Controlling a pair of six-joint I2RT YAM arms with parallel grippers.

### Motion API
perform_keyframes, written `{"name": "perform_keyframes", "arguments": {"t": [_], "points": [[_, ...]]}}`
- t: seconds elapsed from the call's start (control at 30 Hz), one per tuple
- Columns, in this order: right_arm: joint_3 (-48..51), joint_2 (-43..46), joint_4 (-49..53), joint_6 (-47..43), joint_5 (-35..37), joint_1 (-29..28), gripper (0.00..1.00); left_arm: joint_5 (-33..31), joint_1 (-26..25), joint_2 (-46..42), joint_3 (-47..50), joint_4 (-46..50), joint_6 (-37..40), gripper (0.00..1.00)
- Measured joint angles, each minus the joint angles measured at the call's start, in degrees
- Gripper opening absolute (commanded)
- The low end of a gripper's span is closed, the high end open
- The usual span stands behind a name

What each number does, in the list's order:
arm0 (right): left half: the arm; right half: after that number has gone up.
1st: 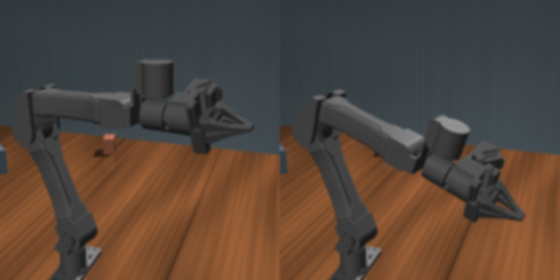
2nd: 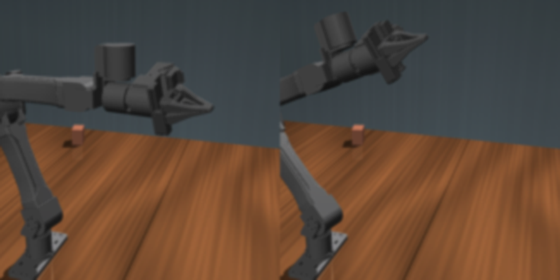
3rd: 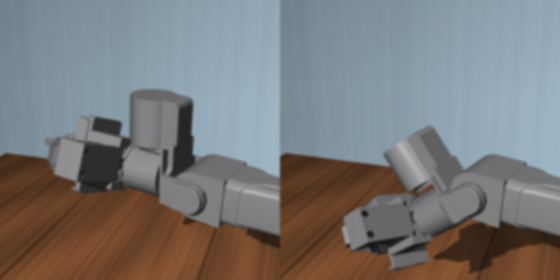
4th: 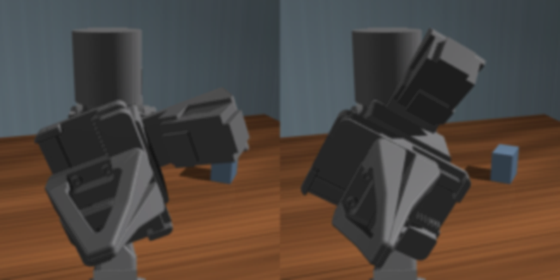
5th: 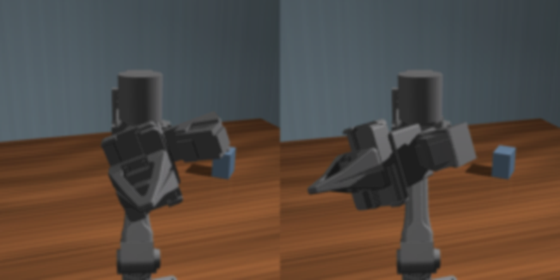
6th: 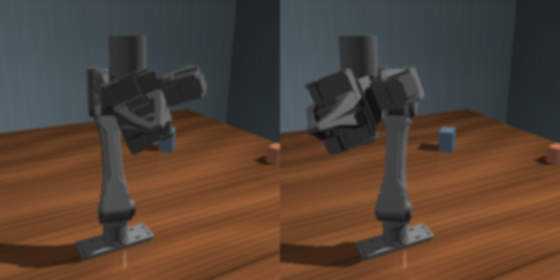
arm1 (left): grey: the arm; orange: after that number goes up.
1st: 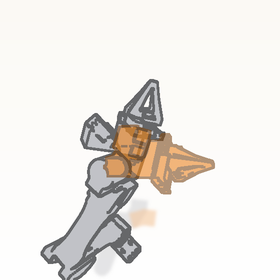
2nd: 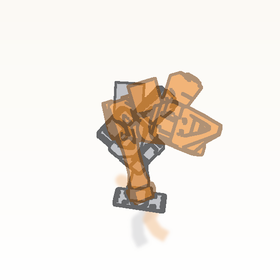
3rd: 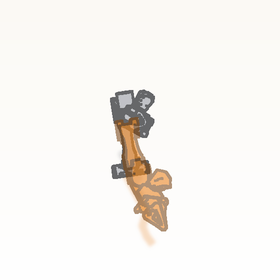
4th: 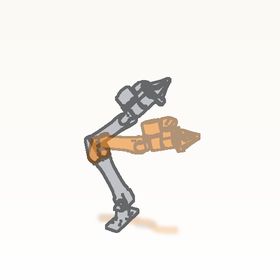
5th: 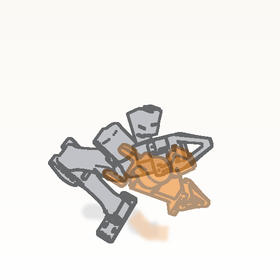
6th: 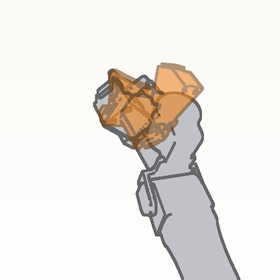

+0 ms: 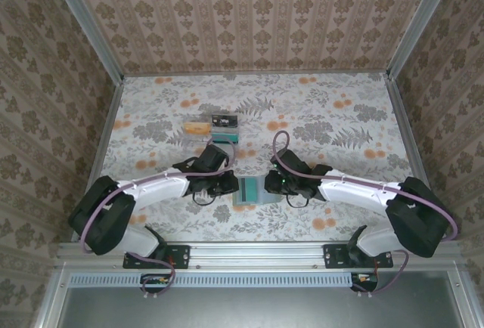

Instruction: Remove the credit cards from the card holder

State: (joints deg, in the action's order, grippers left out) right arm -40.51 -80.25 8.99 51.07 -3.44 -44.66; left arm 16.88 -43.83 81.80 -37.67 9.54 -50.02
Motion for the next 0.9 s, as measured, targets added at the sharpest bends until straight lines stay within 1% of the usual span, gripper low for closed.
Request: {"name": "perform_keyframes", "arguments": {"t": [0.07,0.23,0.33,0.43,0.53,0.67,0.9], "points": [[0.3,-1.3,-3.2,0.6,-2.1,0.5,0.2,0.3,0.0,0.7,-0.1,-0.4,0.3,0.1],[0.7,-5.2,-8.6,1.7,-6.3,1.2,0.19,0.7,-0.4,2.3,-0.2,-1.2,0.4,0.1],[0.9,-7.0,-10.2,2.1,-7.6,1.3,0.19,0.9,-0.8,3.1,-0.2,-1.4,0.6,0.09],[0.9,-8.3,-11.4,2.4,-8.4,1.3,0.18,1.2,-0.9,3.9,-0.2,-1.6,0.9,0.03],[0.9,-9.9,-12.3,2.7,-9.1,1.4,0.18,1.3,-0.9,4.5,-0.6,-1.7,0.8,0.03],[0.9,-11.0,-12.5,3.0,-9.3,1.4,0.23,1.3,-1.2,4.7,-0.7,-2.1,0.8,0.03],[1.1,-11.0,-12.7,3.0,-9.3,1.4,0.22,1.2,-1.5,4.9,-0.9,-2.1,0.8,0.02]]}}
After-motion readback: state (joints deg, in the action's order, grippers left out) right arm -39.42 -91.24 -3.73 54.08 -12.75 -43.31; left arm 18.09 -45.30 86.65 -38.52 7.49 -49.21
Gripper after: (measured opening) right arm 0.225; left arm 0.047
